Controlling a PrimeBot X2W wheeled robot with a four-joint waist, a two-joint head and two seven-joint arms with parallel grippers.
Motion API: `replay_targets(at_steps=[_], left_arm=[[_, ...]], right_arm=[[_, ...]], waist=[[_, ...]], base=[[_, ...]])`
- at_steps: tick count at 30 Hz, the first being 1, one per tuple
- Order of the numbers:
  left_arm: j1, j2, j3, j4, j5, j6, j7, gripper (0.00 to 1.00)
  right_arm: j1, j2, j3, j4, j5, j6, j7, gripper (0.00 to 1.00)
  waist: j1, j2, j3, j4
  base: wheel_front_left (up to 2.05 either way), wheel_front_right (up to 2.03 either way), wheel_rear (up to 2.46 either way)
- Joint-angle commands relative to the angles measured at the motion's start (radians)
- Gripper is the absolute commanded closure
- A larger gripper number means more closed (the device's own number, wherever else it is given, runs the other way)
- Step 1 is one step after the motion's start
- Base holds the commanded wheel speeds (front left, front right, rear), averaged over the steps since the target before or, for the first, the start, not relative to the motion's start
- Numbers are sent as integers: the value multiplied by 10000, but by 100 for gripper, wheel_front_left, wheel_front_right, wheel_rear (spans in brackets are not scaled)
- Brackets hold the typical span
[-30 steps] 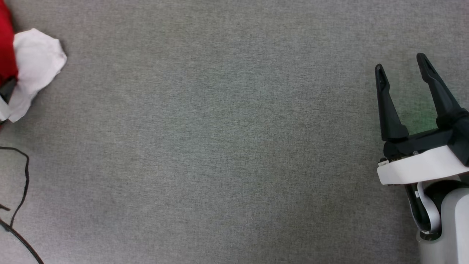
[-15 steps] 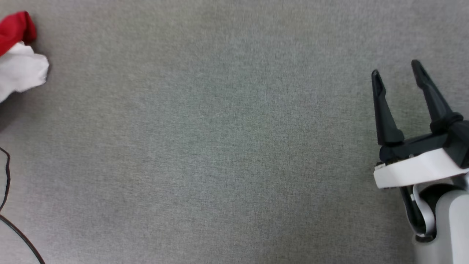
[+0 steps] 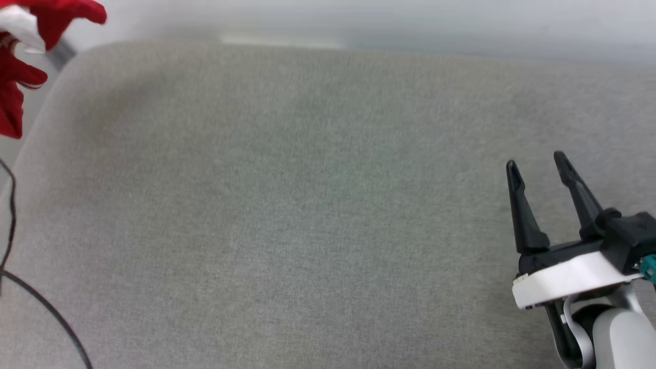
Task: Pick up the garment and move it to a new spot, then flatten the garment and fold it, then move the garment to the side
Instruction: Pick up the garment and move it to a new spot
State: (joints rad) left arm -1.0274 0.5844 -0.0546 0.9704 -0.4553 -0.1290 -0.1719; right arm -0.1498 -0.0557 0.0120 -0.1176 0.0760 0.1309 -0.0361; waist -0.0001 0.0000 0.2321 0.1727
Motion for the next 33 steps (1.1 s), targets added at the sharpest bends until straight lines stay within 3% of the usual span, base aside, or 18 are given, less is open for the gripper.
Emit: replay_targets(at_steps=[1, 8, 13, 19, 22, 23, 29, 33], left_arm=[[245, -197, -43, -150, -83, -1, -176, 100], [1481, -1322, -502, -1898, -345, -6, -589, 100], [2754, -2160, -856, -3640, -407, 336, -399, 100], [4796, -3285, -1716, -6572, -417, 919, 450, 100], [5542, -3688, -2361, -7546, -316, 1011, 918, 100], [6205, -3962, -2998, -7844, -385, 866, 1403, 100], [7216, -4308, -3944, -7389, -417, 671, 1814, 100], [7482, -4392, -4280, -7186, -259, 581, 1498, 98]], right_arm=[[195, 46, -48, 54, 68, -3, -61, 0], [715, 57, -155, -17, 326, -3, 59, 0], [921, 57, -134, -85, 365, -5, 158, 0], [999, 59, -120, -242, 445, -3, 207, 0], [919, 62, -143, -285, 563, -3, 164, 0], [807, 63, -112, -287, 649, -3, 86, 0], [578, 60, 97, -28, 913, -3, -219, 0], [458, 60, 73, 158, 935, -3, -358, 0]], waist=[[1, 0, -739, -367], [1, 0, -1311, -1163], [1, 0, -1367, -1793], [1, 0, -981, -2680], [1, 0, -655, -2985], [1, 0, -319, -3186], [1, 0, 214, -3431], [1, 0, 222, -3301]], base=[[0, 0, 0], [0, 0, 0], [0, 0, 0], [0, 0, 0], [0, 0, 0], [0, 0, 0], [0, 0, 0], [0, 0, 0]])
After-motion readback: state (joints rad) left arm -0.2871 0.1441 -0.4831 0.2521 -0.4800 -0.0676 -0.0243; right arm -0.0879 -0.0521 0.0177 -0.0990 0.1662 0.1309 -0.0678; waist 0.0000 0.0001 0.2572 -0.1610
